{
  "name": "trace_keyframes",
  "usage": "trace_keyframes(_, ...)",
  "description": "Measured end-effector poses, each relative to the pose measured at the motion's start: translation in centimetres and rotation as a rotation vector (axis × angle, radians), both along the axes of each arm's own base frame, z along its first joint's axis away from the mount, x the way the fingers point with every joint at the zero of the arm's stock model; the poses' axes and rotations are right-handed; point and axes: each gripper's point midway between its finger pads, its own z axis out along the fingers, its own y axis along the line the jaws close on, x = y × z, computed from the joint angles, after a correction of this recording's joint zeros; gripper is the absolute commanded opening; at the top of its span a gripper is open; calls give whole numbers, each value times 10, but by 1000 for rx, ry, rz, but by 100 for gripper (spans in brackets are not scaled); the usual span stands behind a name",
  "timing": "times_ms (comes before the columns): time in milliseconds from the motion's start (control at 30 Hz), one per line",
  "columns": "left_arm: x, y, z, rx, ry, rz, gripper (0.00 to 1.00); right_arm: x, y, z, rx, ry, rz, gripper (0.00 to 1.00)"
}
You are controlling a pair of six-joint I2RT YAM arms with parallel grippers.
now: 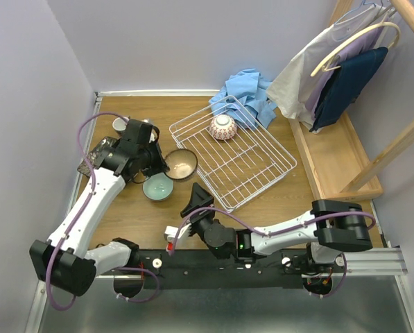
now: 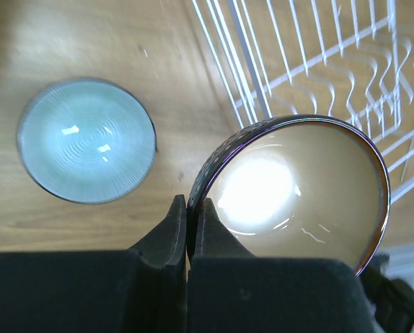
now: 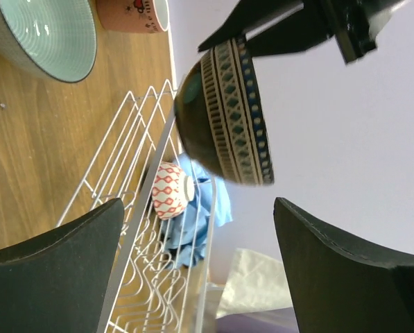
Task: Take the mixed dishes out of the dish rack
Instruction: Place the bowl at the center of the board.
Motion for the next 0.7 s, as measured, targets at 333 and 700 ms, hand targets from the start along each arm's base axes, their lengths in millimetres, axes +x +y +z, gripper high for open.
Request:
trace_keyframes(333, 1, 51, -18, 125, -146, 216, 0, 1, -11, -5, 148, 269, -68, 100)
trace_keyframes(700, -5, 79, -73, 226, -143, 322, 0, 45, -60, 16, 465, 545, -269, 100)
